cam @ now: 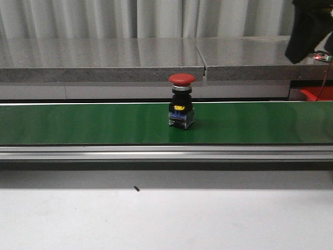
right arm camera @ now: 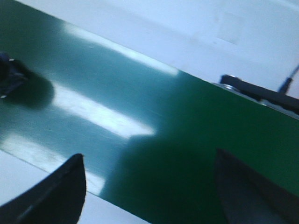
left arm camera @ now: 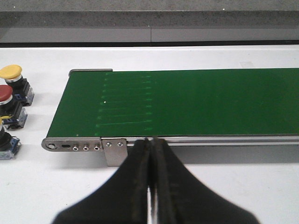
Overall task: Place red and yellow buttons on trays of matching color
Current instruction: 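Move the right gripper back above the second red button on the belt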
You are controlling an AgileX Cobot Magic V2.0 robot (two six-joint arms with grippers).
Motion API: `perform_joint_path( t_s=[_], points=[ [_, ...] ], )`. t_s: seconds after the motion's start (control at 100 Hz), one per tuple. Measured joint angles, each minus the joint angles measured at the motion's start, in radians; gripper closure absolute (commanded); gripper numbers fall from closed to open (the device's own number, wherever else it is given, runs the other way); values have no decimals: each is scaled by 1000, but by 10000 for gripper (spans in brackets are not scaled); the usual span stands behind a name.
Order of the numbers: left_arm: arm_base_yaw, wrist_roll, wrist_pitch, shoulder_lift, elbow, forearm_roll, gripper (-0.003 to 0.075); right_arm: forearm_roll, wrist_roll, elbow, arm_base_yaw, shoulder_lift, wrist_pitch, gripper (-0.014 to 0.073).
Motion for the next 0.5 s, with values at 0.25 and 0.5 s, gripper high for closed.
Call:
perform_joint_path(
  t_s=[0.25, 0.5],
  points=[
    [0, 0, 0, 0, 0, 0, 741, 11, -2, 0, 141, 2, -45, 31],
    [0, 0, 0, 0, 0, 0, 741, 15, -2, 0, 184, 62, -90, 31]
  ],
)
